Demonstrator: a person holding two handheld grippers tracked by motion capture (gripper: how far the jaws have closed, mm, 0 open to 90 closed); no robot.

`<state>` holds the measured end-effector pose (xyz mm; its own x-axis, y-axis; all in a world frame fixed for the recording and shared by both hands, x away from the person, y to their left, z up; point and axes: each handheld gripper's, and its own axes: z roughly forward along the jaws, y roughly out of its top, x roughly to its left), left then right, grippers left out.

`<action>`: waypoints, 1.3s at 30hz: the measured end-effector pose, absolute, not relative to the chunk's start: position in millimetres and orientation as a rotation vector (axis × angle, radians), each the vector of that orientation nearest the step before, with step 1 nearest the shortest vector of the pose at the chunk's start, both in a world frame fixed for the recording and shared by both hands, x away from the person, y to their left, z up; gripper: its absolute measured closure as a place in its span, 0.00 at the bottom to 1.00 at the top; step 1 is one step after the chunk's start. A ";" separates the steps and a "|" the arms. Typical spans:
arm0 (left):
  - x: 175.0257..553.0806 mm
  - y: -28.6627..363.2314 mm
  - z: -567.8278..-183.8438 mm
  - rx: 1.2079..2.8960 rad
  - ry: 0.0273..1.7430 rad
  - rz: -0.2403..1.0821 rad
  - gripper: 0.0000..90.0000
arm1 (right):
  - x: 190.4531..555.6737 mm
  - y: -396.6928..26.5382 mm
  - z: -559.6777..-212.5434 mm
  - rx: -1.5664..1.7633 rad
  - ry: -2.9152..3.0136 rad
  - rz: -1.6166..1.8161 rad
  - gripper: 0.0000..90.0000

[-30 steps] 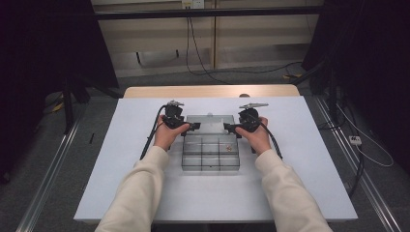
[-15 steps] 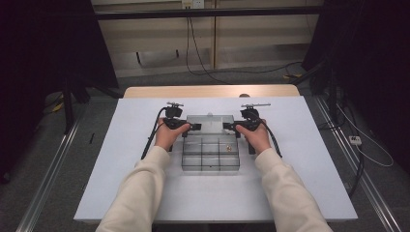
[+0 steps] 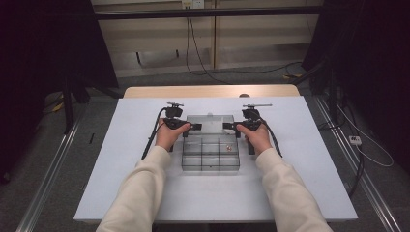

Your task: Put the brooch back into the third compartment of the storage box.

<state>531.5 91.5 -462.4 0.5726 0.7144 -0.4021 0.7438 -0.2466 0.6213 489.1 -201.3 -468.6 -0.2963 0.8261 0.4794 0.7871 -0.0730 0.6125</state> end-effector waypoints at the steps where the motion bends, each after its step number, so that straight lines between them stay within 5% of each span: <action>1: 531.5 91.5 -462.3 1.995 1.164 -0.045 0.15 | 489.3 -202.0 -469.0 1.852 2.107 1.343 0.40; 14: 531.5 91.2 -459.4 1.999 1.158 -0.032 0.17 | 489.7 -201.9 -468.7 1.850 2.114 1.393 0.41; 17: 531.4 91.0 -458.0 1.943 1.138 -0.084 0.25 | 489.5 -201.7 -466.5 1.817 2.104 1.427 0.47; 30: 523.3 91.7 -432.0 1.948 1.043 0.065 0.42 | 481.2 -202.3 -444.3 1.614 2.108 1.436 0.59; 39: 514.1 96.4 -414.8 1.929 0.985 0.079 0.47 | 473.6 -202.6 -431.9 1.508 2.123 1.438 0.62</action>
